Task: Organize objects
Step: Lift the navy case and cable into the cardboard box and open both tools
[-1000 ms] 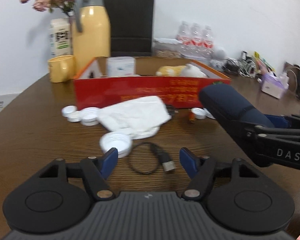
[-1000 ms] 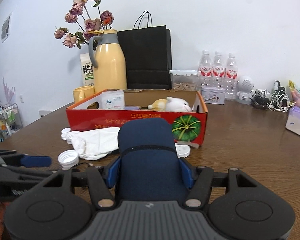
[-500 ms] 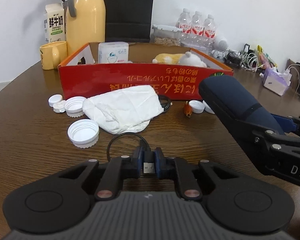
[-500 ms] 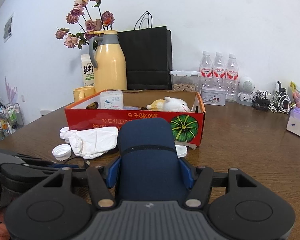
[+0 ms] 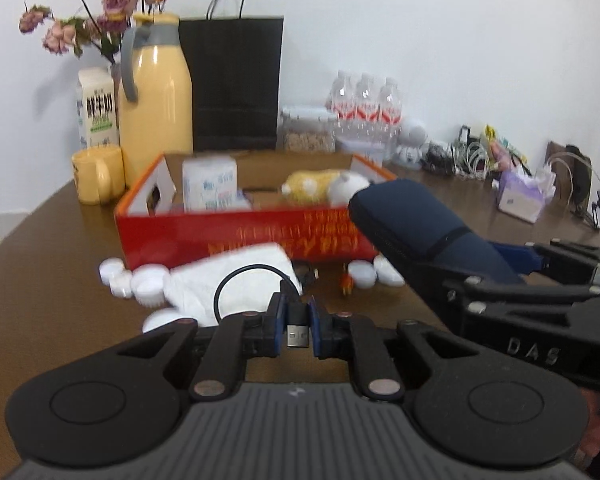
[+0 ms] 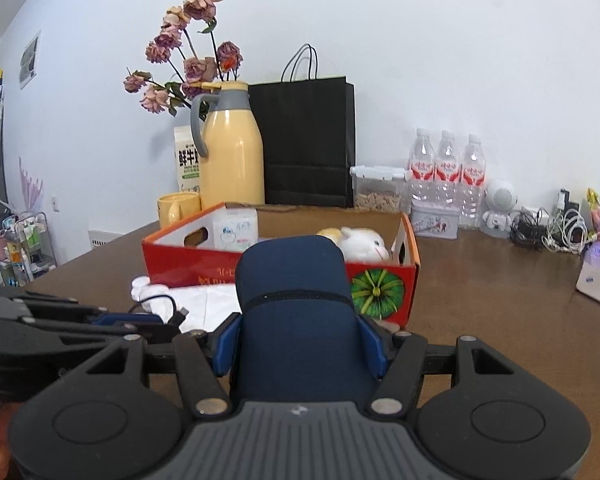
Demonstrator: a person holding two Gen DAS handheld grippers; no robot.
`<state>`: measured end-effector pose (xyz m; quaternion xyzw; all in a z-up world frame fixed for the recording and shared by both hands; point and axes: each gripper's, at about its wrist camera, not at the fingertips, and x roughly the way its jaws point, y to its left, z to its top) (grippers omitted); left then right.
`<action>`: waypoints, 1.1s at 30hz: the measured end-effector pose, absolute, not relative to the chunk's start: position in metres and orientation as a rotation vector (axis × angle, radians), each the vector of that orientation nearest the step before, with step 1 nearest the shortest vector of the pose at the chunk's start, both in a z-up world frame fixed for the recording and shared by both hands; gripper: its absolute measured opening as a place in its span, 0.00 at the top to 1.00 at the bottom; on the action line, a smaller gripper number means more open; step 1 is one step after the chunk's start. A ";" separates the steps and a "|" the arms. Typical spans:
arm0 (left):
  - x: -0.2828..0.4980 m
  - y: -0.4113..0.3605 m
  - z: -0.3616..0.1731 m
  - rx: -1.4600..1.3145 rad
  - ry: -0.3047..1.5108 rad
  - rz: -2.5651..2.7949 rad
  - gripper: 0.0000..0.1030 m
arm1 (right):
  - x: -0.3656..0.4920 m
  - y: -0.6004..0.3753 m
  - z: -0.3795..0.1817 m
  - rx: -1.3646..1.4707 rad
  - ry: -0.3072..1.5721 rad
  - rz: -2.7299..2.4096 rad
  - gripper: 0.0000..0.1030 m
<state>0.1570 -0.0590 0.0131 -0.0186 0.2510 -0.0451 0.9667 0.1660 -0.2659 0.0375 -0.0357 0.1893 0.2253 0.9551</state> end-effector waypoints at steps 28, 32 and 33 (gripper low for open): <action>0.355 -0.002 0.036 -0.281 0.529 -0.078 0.87 | 0.356 -0.191 0.056 -0.019 0.428 0.459 0.42; 0.367 -0.001 0.028 -0.272 0.553 -0.090 0.87 | 0.372 -0.189 0.044 -0.019 0.459 0.460 0.42; 0.368 -0.001 0.028 -0.263 0.552 -0.087 0.87 | 0.373 -0.188 0.042 -0.023 0.460 0.458 0.42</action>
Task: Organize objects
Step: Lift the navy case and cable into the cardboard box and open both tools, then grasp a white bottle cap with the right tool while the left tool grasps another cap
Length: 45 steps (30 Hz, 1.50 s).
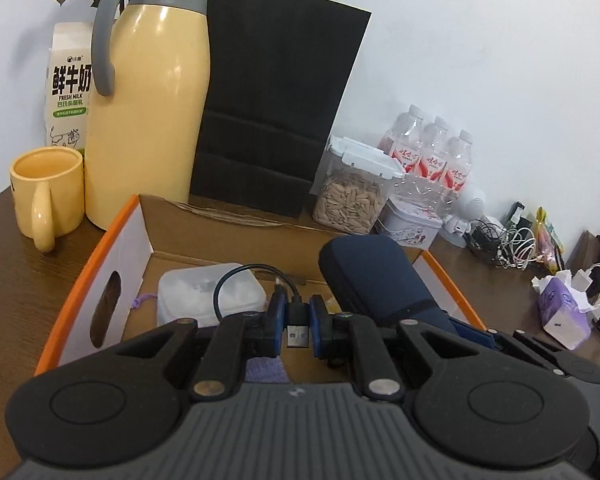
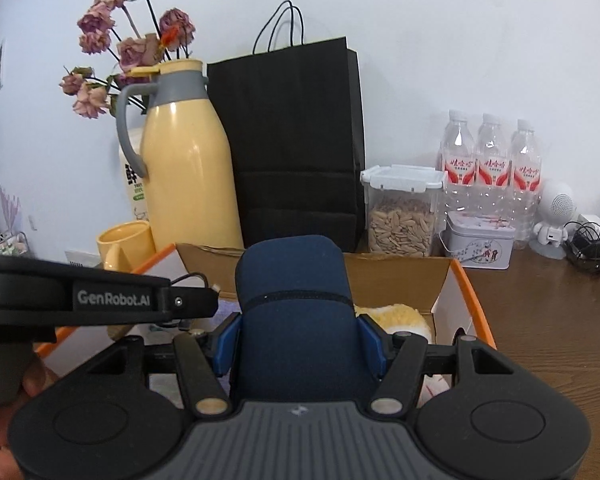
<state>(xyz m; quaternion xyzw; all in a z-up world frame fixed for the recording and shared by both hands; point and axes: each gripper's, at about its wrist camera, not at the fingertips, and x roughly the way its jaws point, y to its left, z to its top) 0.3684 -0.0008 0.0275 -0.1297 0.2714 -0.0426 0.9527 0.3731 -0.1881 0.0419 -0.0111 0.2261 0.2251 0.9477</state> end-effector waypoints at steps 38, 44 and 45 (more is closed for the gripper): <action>0.259 0.047 0.052 -0.083 0.328 0.083 0.00 | 0.292 -0.242 0.049 -0.189 0.391 0.383 0.00; 0.237 0.070 0.022 -0.038 0.420 0.127 0.00 | 0.278 -0.263 0.030 -0.226 0.460 0.362 0.00; 0.236 0.075 0.017 -0.030 0.443 0.139 0.00 | 0.277 -0.265 0.026 -0.231 0.473 0.357 0.00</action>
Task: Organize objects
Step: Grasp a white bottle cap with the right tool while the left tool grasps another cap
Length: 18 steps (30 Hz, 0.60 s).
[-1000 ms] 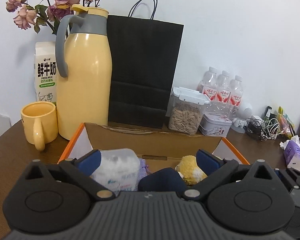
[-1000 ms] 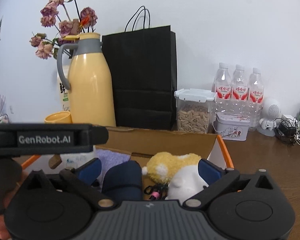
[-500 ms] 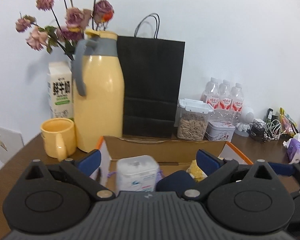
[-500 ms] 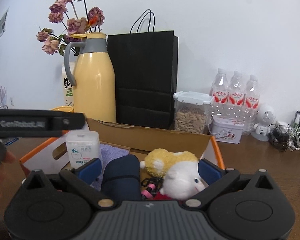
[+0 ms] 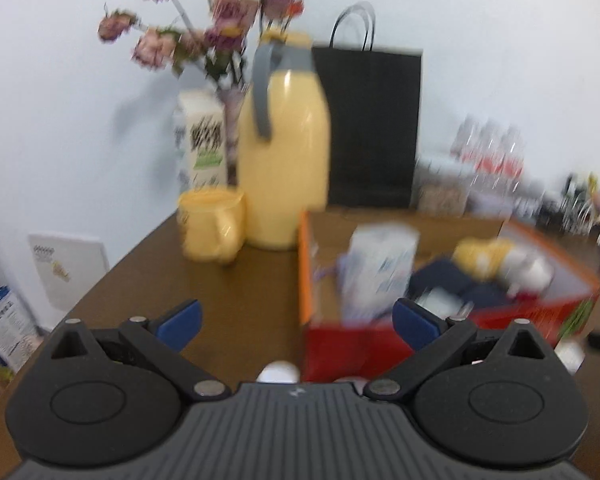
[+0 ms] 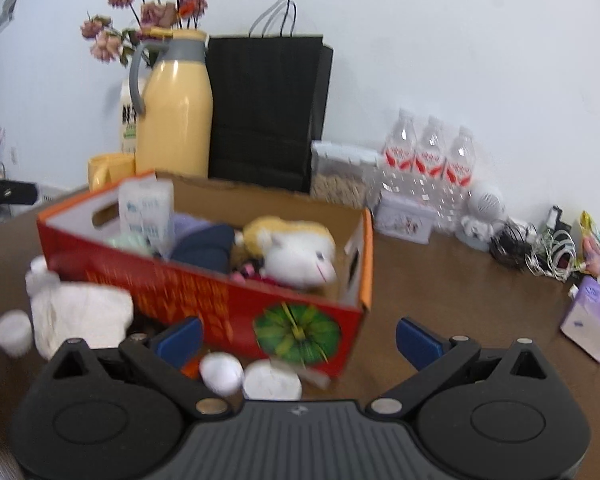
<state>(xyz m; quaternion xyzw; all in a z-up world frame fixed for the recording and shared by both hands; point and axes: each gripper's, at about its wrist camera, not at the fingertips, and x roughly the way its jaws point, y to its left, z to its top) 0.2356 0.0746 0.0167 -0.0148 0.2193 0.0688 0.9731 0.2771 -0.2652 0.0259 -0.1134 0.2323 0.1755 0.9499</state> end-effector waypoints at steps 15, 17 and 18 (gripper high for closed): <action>0.232 0.118 -0.021 -0.097 0.549 0.275 0.00 | 0.291 -0.277 -0.012 -0.186 0.627 0.353 0.18; 0.233 0.118 -0.022 -0.097 0.555 0.279 0.00 | 0.292 -0.274 -0.012 -0.181 0.627 0.362 0.30; 0.234 0.117 -0.022 -0.096 0.560 0.279 0.00 | 0.291 -0.273 -0.012 -0.179 0.625 0.367 0.33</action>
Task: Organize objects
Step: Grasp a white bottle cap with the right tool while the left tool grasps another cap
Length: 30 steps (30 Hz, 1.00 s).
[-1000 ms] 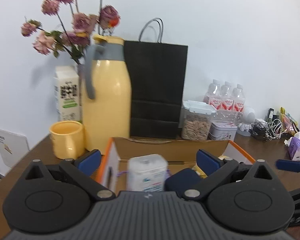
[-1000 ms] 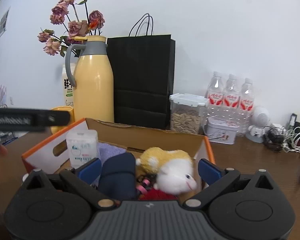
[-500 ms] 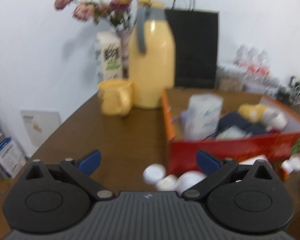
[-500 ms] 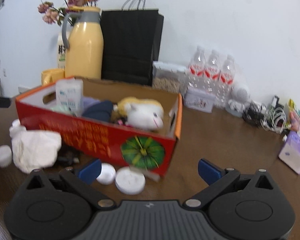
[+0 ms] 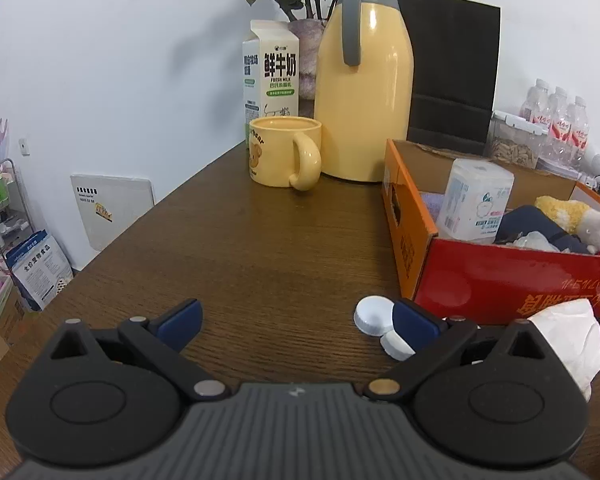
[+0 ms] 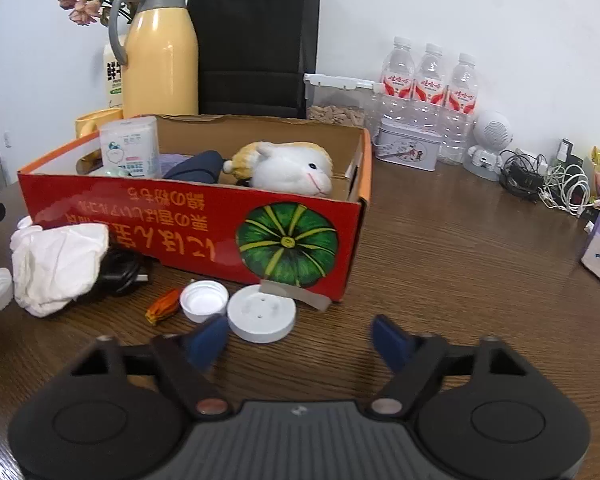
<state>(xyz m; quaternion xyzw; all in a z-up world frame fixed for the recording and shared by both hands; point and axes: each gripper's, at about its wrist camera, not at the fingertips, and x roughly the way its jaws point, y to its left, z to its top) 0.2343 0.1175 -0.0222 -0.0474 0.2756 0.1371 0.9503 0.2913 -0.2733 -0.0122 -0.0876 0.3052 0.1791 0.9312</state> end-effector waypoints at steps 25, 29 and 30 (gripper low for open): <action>0.241 0.120 -0.026 -0.115 0.601 0.288 0.00 | 0.263 -0.259 0.001 -0.182 0.533 0.452 0.65; 0.243 0.120 -0.028 -0.113 0.610 0.278 0.00 | 0.255 -0.260 0.005 -0.163 0.508 0.450 0.65; 0.244 0.119 -0.028 -0.115 0.609 0.268 0.00 | 0.254 -0.261 0.006 -0.160 0.504 0.448 0.65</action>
